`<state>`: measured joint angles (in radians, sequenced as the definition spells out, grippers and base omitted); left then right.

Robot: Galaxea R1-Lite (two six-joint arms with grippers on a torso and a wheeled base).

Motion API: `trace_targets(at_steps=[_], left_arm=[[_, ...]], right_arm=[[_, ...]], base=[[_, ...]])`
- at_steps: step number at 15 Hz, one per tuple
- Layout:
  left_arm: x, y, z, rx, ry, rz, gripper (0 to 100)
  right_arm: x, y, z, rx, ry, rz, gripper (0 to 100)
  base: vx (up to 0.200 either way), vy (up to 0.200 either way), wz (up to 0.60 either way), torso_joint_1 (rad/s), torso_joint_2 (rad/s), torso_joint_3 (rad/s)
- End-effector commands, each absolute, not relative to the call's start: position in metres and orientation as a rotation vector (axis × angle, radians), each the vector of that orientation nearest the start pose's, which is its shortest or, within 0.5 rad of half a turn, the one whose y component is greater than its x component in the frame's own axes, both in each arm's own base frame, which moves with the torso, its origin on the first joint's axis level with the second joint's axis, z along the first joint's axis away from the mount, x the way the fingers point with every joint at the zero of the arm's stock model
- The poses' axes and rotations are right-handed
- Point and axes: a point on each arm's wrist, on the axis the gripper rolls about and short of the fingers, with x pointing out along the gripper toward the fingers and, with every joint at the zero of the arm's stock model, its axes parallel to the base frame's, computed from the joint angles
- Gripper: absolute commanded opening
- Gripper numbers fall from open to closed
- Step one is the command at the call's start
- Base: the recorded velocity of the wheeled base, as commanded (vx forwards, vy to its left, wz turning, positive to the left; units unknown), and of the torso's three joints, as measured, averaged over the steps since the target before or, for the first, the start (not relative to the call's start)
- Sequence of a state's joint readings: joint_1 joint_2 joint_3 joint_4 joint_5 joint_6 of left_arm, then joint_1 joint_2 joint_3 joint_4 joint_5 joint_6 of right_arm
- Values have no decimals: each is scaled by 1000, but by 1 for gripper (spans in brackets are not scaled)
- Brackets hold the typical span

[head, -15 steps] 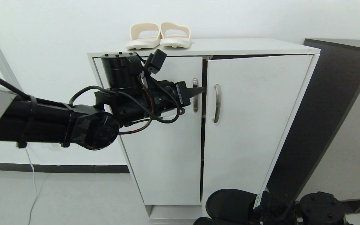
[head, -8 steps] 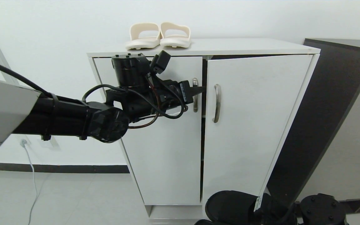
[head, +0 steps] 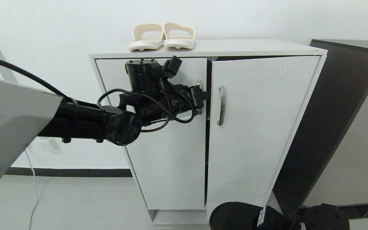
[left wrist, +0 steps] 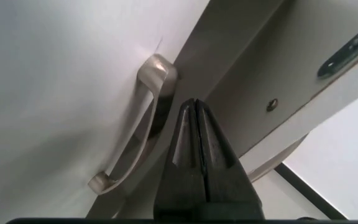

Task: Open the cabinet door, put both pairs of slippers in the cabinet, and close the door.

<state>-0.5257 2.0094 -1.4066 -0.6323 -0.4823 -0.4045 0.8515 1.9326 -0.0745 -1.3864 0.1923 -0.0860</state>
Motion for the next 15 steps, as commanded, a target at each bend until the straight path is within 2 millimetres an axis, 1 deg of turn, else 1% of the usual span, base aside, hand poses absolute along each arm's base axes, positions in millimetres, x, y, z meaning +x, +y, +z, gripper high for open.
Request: trace_targets(at_steps=[1, 3, 5, 6, 7, 8, 9, 11, 13, 14, 15], left_arm=[[353, -219, 236, -370, 177, -1001, 0], [349, -225, 236, -367, 174, -1017, 0], [337, -238, 235, -359, 185, -1055, 0], [316, -261, 233, -323, 177, -1132, 0], [303, -277, 231, -298, 148, -1187, 0], [294, -289, 231, -300, 123, -1229, 0], [289, -298, 231, -309, 88, -1258, 0], [292, -299, 229, -317, 65, -1249, 0], [303, -287, 229, -320, 56, -1187, 0], [305, -283, 231, -321, 48, -1172, 0], [310, -273, 236, -323, 27, -1138, 0]], right_arm=[[140, 169, 44, -241, 429, 1051, 0], [138, 168, 42, -247, 442, 1057, 0], [134, 168, 42, -253, 447, 1070, 0], [132, 170, 42, -254, 443, 1083, 0], [131, 171, 42, -255, 438, 1090, 0], [129, 170, 42, -255, 434, 1094, 0], [128, 170, 43, -252, 421, 1097, 0], [127, 169, 43, -249, 409, 1099, 0], [128, 170, 40, -247, 397, 1100, 0], [128, 171, 39, -246, 392, 1097, 0], [129, 172, 36, -245, 389, 1095, 0]], base=[[-200, 0, 0, 7, 2, 2], [-200, 0, 0, 7, 2, 0], [-200, 0, 0, -5, 2, 7], [-200, 0, 0, -2, -2, 7], [-200, 0, 0, 2, 2, -2], [0, 0, 0, 0, 0, 0], [0, 0, 0, 0, 0, 0], [0, 0, 0, 0, 0, 0], [0, 0, 0, 0, 0, 0], [0, 0, 0, 0, 0, 0], [0, 0, 0, 0, 0, 0]])
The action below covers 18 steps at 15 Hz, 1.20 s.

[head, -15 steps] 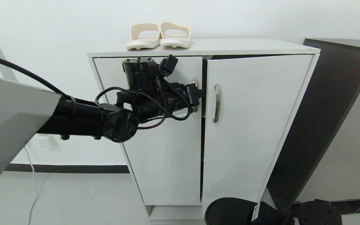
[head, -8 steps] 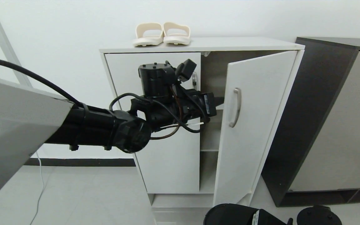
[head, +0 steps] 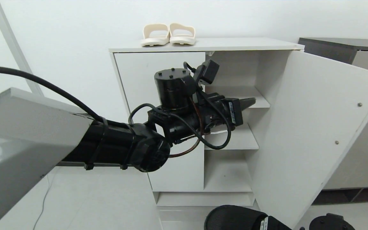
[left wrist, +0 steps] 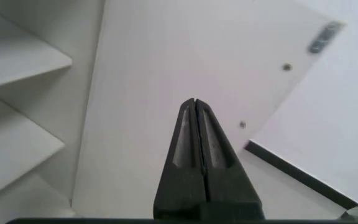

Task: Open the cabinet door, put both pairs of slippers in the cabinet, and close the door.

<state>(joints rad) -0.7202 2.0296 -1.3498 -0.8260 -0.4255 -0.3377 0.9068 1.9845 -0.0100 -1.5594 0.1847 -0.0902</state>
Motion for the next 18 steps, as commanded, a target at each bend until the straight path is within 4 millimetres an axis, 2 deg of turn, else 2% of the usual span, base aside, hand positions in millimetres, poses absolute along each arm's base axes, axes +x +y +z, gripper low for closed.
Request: trace_targets(at_steps=[1, 5, 8, 10, 11, 13, 15, 16, 18], left_arm=[[312, -255, 246, -326, 6, -1089, 0], [291, -191, 274, -324, -44, -983, 0], [243, -141, 271, -323, -28, -875, 0], [200, -108, 268, -308, -63, -748, 0], [178, -92, 265, -249, -89, -636, 0], [128, -52, 248, -25, -115, -283, 0], [78, -18, 226, 8, -80, -5, 0], [62, -9, 217, 13, -65, 73, 0], [14, 7, 182, 28, -29, 283, 0]], right_arm=[[132, 173, 33, -246, 399, 1083, 0], [157, 175, 40, -197, 337, 1006, 0], [160, 173, 42, -191, 324, 991, 0], [160, 173, 45, -188, 313, 992, 0], [160, 172, 46, -187, 310, 992, 0], [159, 172, 48, -188, 302, 991, 0], [159, 172, 50, -181, 292, 989, 0], [159, 172, 50, -181, 290, 989, 0], [160, 173, 51, -180, 286, 978, 0]], base=[[0, 0, 0, 0, 0, 0], [0, 0, 0, 0, 0, 0], [0, 0, 0, 0, 0, 0], [0, 0, 0, 0, 0, 0], [0, 0, 0, 0, 0, 0], [0, 0, 0, 0, 0, 0], [0, 0, 0, 0, 0, 0], [0, 0, 0, 0, 0, 0], [0, 0, 0, 0, 0, 0]])
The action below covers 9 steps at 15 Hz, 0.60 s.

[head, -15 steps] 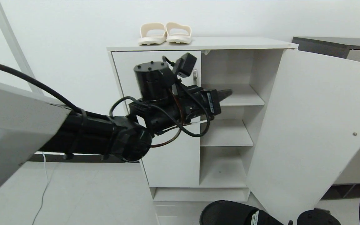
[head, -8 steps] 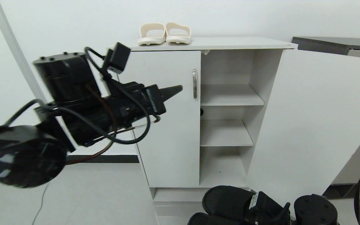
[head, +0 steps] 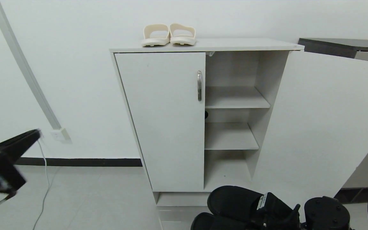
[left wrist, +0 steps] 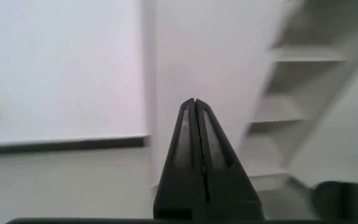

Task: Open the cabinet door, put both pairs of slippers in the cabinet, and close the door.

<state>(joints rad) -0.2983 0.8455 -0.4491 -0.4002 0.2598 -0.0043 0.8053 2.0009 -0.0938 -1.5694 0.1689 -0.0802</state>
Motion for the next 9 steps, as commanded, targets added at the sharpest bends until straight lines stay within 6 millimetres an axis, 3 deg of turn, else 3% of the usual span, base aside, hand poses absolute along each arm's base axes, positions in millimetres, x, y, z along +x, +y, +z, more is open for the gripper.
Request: trace_targets(at_steps=[1, 3, 6, 9], left_arm=[[0, 8, 164, 31, -21, 327, 0], [-17, 8, 123, 35, 0, 388, 0], [-27, 8, 84, 32, -26, 373, 0], [-24, 6, 81, 26, -41, 271, 0]], right_arm=[[164, 174, 50, -187, 281, 922, 0], [170, 179, 51, -153, 274, 835, 0], [181, 187, 54, -110, 244, 778, 0], [182, 188, 51, -115, 254, 765, 0]], base=[[0, 0, 0, 0, 0, 0], [0, 0, 0, 0, 0, 0], [0, 0, 0, 0, 0, 0], [0, 0, 0, 0, 0, 0]])
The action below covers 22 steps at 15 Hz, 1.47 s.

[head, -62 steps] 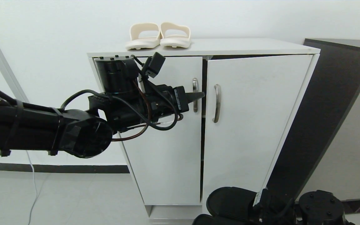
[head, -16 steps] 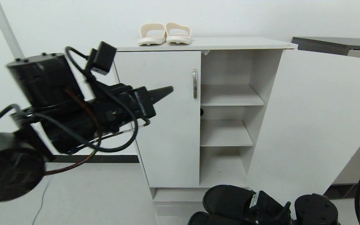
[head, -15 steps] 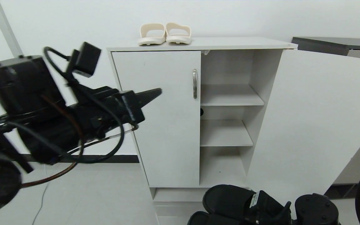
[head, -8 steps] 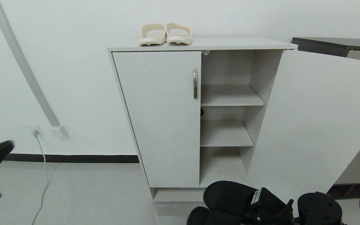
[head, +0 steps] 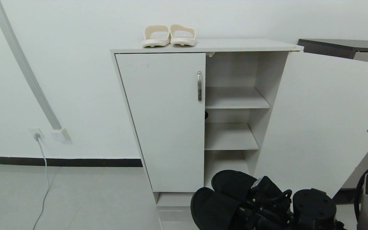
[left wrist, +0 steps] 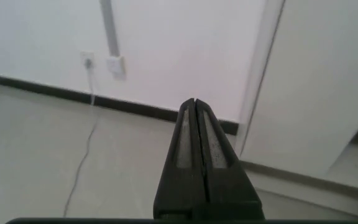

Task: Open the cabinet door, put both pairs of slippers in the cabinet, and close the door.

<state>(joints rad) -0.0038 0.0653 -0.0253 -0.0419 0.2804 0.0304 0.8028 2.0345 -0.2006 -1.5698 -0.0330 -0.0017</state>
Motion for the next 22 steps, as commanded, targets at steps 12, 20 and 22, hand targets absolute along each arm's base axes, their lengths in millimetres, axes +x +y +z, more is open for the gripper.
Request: trace_targets(at_steps=[12, 20, 22], left_arm=[[-23, 0, 76, -9, -1, -11, 0], [-23, 0, 76, -11, -1, -11, 0], [-23, 0, 76, -8, -1, -12, 0]], right_arm=[[202, 206, 53, -98, 183, 636, 0], [240, 277, 74, 19, 237, 125, 0], [249, 285, 69, 30, 227, 44, 0]], base=[[0, 0, 0, 0, 0, 0], [0, 0, 0, 0, 0, 0], [0, 0, 0, 0, 0, 0]])
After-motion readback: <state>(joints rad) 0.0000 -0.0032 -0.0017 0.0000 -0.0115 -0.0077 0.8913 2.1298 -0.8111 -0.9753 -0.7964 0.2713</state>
